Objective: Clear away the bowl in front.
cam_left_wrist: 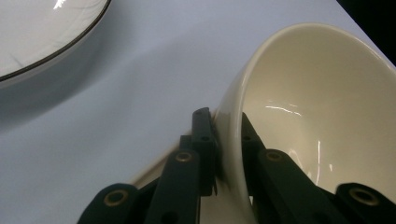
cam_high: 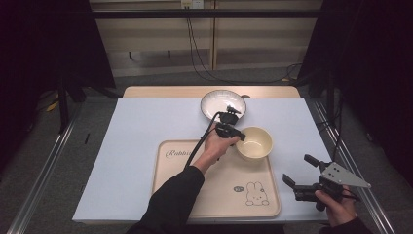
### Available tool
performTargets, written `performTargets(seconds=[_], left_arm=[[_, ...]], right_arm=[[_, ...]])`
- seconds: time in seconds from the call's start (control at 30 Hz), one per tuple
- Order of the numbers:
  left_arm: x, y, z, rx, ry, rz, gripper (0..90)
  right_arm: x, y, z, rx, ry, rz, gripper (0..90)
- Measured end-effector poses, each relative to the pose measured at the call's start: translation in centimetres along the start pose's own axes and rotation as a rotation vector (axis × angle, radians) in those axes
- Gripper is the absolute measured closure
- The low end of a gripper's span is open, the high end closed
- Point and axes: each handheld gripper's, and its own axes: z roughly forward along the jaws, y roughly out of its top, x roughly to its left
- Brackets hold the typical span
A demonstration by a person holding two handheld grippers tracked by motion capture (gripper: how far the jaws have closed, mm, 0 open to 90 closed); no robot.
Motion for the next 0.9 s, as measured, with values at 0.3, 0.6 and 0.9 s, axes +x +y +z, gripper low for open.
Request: performTargets(seconds=[0.3, 0.6, 0.9], left_arm=[[0.06, 0.03, 0.25, -0.008, -0.004, -0.005, 82.7], [-0.3, -0.18, 0.61, -0.042, -0.004, 0.01, 81.0], [-0.07, -0.63, 0.61, -0.098, 0.0, 0.042, 68.4]], right_arm=[[0.03, 0.01, -0.01, 0.003, -0.002, -0.009, 0.0], [0.03, 0.03, -0.05, 0.002, 0.004, -0.005, 0.0], [0.04, 0.05, -0.04, 0.002, 0.004, 0.001, 0.0]])
